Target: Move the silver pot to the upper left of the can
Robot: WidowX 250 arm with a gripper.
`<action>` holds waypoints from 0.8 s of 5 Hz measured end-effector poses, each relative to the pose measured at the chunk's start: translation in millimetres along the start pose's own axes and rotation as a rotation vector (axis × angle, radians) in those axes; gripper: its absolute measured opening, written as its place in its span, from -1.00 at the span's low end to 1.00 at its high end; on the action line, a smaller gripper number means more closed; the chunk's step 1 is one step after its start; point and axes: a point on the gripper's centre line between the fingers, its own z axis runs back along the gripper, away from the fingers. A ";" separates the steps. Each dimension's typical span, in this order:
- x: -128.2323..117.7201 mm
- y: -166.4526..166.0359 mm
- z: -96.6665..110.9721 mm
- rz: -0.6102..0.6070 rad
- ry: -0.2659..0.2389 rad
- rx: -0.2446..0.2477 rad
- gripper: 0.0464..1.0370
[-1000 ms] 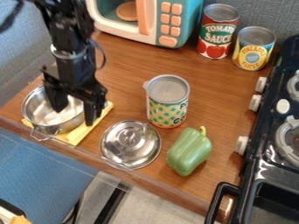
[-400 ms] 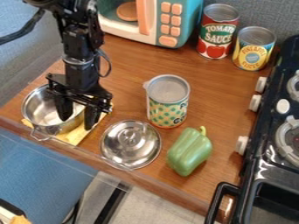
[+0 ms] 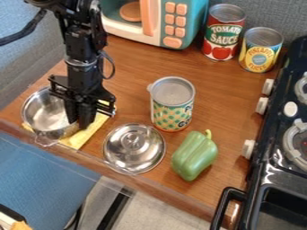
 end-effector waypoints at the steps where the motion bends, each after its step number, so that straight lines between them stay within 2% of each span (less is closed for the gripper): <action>1: 3.4 -3.5 13.4 -0.040 0.013 0.031 -0.95; 2: 28.6 -9.7 42.3 -0.074 -0.055 0.035 -0.96; 3: 73.6 -25.1 63.8 -0.133 -0.137 0.038 -0.96; 4: 112.0 -39.8 59.2 -0.160 -0.146 0.038 -0.96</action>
